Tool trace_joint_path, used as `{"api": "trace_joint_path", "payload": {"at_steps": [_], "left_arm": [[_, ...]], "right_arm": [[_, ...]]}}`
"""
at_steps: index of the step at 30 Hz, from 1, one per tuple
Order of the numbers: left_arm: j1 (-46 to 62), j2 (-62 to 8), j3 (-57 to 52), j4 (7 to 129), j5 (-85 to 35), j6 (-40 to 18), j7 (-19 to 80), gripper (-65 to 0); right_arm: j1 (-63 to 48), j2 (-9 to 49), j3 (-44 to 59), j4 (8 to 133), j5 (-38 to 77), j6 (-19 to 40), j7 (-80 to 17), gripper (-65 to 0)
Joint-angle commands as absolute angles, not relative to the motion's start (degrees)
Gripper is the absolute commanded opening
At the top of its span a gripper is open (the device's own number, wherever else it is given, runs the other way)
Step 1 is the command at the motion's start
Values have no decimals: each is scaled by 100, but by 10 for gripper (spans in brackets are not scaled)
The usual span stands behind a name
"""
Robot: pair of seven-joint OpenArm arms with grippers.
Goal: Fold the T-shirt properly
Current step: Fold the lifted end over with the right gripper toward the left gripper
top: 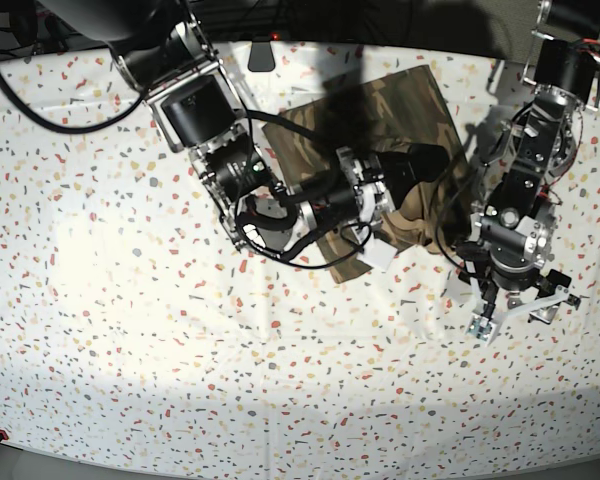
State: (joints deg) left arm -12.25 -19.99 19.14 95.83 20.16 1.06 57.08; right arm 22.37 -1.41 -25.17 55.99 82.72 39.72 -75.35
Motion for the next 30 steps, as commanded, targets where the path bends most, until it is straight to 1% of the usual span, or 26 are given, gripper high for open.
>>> {"api": "trace_joint_path", "payload": {"at_steps": [1, 3, 7, 10, 16, 20, 22, 25, 30], "left_arm": [[-1385, -2038, 1881, 9677, 2250, 148, 5540, -249], [-1444, -2038, 1881, 9677, 2460, 150, 5441, -249], [-1678, -2119, 1881, 9677, 2547, 154, 5398, -249], [-1837, -2182, 1881, 9677, 2473, 156, 5402, -249], [-1903, -2193, 1881, 9677, 2222, 152, 5415, -249], [-1905, -2196, 1881, 9677, 2226, 152, 5406, -249], [-1905, -2196, 1881, 9677, 2226, 152, 5398, -249], [-1903, -2196, 1881, 9677, 2226, 152, 5426, -249], [-1903, -2196, 1881, 9677, 2224, 152, 5441, -249]], "right_arm": [[2381, -209, -2512, 5699, 8500, 4000, -7524, -357], [2383, -207, -2515, 5701, 8497, 4000, -7526, -358], [2414, -207, -2558, 5850, 7693, 4000, -7526, -358], [2414, -204, -2694, 6235, 7365, 4000, -7526, -358], [2412, -204, -3186, 7096, 7557, 4000, -7524, -359], [2412, -207, -3706, 7308, 8062, 4000, -7524, -359], [2412, -207, -3905, 7332, 8097, 4000, -7522, -359], [2412, -204, -3972, 7332, 7797, 4000, -7520, -359], [2412, -207, -3723, 7334, 7126, 4000, -7518, -359]]}}
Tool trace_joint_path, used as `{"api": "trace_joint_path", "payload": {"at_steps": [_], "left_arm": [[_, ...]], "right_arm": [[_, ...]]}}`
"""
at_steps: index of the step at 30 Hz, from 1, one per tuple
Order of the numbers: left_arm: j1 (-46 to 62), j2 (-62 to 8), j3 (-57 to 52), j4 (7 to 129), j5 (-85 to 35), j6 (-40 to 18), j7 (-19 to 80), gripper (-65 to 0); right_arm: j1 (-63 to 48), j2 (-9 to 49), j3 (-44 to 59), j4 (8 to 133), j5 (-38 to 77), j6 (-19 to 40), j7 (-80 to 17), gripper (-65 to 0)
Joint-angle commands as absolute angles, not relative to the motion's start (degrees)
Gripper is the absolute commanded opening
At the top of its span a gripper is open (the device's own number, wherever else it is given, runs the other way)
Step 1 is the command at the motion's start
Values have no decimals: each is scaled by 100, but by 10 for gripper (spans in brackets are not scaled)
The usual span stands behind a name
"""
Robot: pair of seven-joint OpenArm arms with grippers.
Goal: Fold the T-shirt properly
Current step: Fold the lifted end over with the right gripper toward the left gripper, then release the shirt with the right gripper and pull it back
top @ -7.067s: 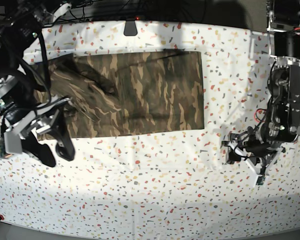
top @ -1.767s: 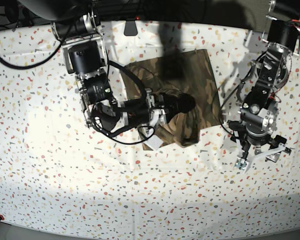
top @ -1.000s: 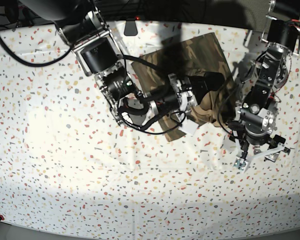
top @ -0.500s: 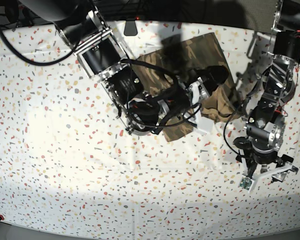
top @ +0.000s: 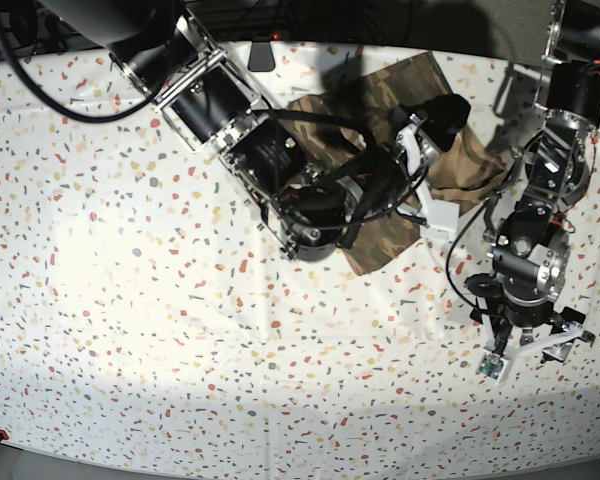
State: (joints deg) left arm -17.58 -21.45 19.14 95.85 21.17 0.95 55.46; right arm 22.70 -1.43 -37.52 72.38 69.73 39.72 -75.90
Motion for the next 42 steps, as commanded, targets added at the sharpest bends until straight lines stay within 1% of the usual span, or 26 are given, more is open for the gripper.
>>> {"api": "trace_joint_path", "payload": {"at_steps": [1, 6, 8, 11, 13, 15, 18, 22, 27, 30, 34, 40, 42], "left_arm": [[-1903, -2193, 1881, 9677, 2222, 152, 5441, -249], [-1905, -2193, 1881, 9677, 2088, 154, 5437, -249], [-1903, -2193, 1881, 9677, 2049, 152, 5439, -249], [-1903, -2196, 1881, 9677, 2051, 152, 5439, -249], [-1903, -2196, 1881, 9677, 2049, 152, 5439, -249], [-1903, -2193, 1881, 9677, 2049, 152, 5439, -249], [-1903, -2193, 1881, 9677, 2049, 152, 5448, -249], [-1903, -2193, 1881, 9677, 2049, 152, 5446, -249], [-1903, -2193, 1881, 9677, 2047, 152, 5443, -249], [-1905, -2193, 1881, 9677, 2045, 152, 5439, -249], [-1903, -2193, 1881, 9677, 2045, 154, 5435, -249], [-1903, -2193, 1881, 9677, 2045, 152, 5437, -249], [-1903, -2193, 1881, 9677, 2045, 152, 5437, -249]], "right_arm": [[2412, -207, -3701, 7334, 6943, 4000, -7518, -359], [2410, -257, -3765, 7498, 5931, 4000, -7511, -359], [2408, -272, -3824, 7671, 5865, 4000, -7518, -359], [2410, -270, -3854, 7905, 6320, 4000, -7520, -359], [2412, -268, -3846, 8097, 6316, 4000, -7520, -359], [2412, -268, -3771, 8320, 6066, 4000, -7520, -359], [2408, -268, -3599, 8573, 5400, 4000, -7518, -359], [2377, -255, -3398, 8591, 4591, 4000, -7511, -359], [2263, -60, -3376, 8591, 4519, 4000, -7474, -359], [2032, -34, -3380, 8591, 4888, 4000, -7485, -359], [1772, -32, -3538, 8593, 5802, 4000, -7491, -359], [1763, -32, -3769, 8593, 7461, 4000, -7494, -359], [1772, -32, -3769, 8593, 7852, 4000, -7494, -359]]}}
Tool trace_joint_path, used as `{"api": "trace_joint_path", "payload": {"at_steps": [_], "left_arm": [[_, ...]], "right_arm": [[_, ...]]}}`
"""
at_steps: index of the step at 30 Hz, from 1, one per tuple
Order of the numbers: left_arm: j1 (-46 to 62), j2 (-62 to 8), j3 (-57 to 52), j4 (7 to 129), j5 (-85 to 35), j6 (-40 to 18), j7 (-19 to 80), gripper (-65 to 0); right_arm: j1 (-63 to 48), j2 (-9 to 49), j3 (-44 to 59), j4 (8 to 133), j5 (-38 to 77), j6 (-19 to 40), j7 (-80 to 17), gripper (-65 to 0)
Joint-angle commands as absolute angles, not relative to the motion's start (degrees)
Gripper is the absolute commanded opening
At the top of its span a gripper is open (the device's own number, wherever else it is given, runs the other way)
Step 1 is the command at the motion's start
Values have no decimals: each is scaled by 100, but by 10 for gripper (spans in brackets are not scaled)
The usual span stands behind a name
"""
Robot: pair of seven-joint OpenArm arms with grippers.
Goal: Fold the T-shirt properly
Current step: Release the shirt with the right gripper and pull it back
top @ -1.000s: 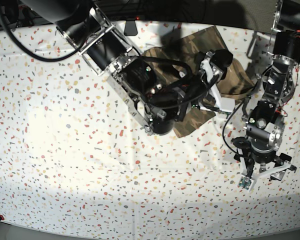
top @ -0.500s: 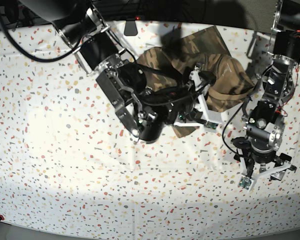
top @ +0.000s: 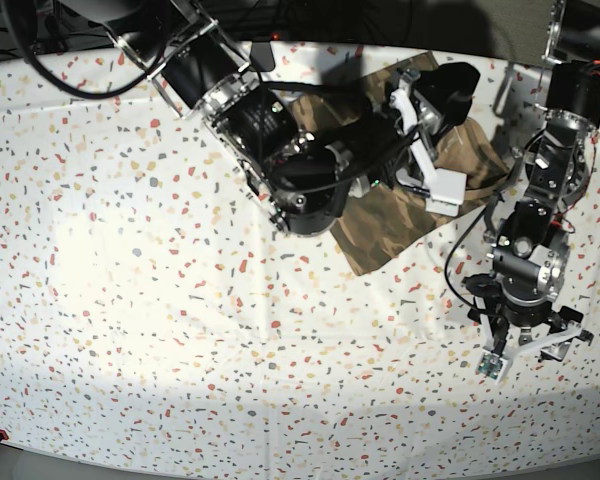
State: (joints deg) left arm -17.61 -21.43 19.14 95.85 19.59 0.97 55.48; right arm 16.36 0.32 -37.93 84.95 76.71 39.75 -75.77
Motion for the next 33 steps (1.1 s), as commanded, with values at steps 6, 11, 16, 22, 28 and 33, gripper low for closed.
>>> {"api": "trace_joint_path", "payload": {"at_steps": [6, 11, 16, 22, 28, 33], "left_arm": [[-1905, -2193, 1881, 9677, 1793, 154, 5448, -249], [-1907, -2213, 1865, 9673, 1535, 152, 5581, -249], [-1920, -2320, 1566, 9675, 1103, 183, 5907, -249], [-1490, -2309, 1398, 10092, -676, 47, 6257, -249], [-143, -2290, 1396, 12042, -593, -132, 6250, -249], [1201, -2285, 1396, 12877, -609, -132, 6254, -249]], "right_arm": [[2143, -32, -3568, 8593, 6403, 4000, -7478, -359], [2292, -25, -2816, 8593, 4554, 4000, -7227, -359], [2368, 5, -1710, 8589, 3795, 4000, -6222, -359], [2609, 167, -1389, 8381, 3208, 4000, -5655, -359], [2880, 172, -1389, 7749, 2823, 4000, -5155, -359], [3142, 102, -1387, 7251, 2853, 4000, -5109, -359]]}}
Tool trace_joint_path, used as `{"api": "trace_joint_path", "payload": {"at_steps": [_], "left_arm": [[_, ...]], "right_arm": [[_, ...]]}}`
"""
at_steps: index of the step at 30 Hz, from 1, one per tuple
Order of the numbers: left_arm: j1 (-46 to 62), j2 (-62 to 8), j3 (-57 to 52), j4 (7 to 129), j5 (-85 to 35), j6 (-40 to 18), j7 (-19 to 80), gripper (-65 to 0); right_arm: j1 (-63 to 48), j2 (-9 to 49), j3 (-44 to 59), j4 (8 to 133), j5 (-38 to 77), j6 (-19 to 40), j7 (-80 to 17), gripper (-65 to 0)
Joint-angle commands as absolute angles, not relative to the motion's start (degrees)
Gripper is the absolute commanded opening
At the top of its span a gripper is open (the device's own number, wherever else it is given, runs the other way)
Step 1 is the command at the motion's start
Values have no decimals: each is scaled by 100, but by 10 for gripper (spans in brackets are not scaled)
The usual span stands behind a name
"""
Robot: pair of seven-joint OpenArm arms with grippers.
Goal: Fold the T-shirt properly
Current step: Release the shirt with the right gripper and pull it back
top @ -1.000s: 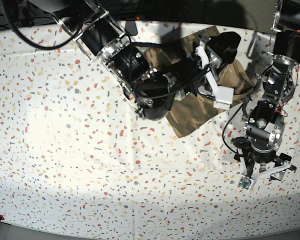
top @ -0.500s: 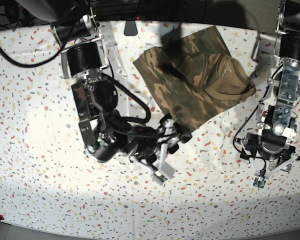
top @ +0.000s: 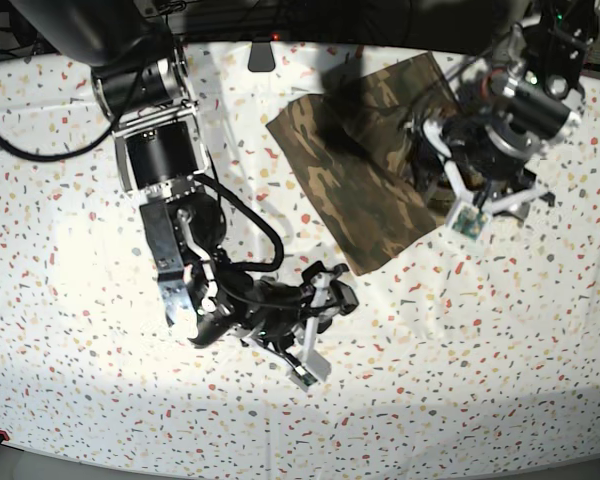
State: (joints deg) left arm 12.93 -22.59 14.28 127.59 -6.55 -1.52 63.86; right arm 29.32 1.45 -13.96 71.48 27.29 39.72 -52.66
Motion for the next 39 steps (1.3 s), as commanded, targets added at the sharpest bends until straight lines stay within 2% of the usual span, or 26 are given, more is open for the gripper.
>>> {"api": "trace_joint_path", "payload": {"at_steps": [1, 10, 16, 20, 24, 30, 39], "left_arm": [[1437, -2272, 1396, 12929, -607, -132, 6252, -249], [3057, -1887, 1396, 12943, -290, -126, 6036, -249], [3347, -1868, 1398, 12925, -410, -10, 5902, -249], [3347, -1621, 1398, 12599, -561, -80, 5795, -255], [3271, -1356, 1396, 11649, -541, -451, 5561, -255], [2528, -1291, 1396, 10608, 25, -561, 5527, -255], [1776, -1435, 1396, 10545, 480, -563, 5387, -255]], "right_arm": [[3179, 45, -1389, 7185, 2847, 4000, -5096, -359], [3459, -843, -1396, 6490, 2849, 4000, -5013, -359], [3492, -900, -1522, 5874, 2644, 4000, -4700, -359], [3487, -900, -1675, 5312, 2248, 4000, -4351, -359], [3485, -900, -1691, 4963, 2244, 4000, -4303, -359], [3347, -832, -1691, 4956, 1712, 4000, -4351, -359], [3153, -27, -1691, 5013, 3044, 4000, -5395, -359]]}}
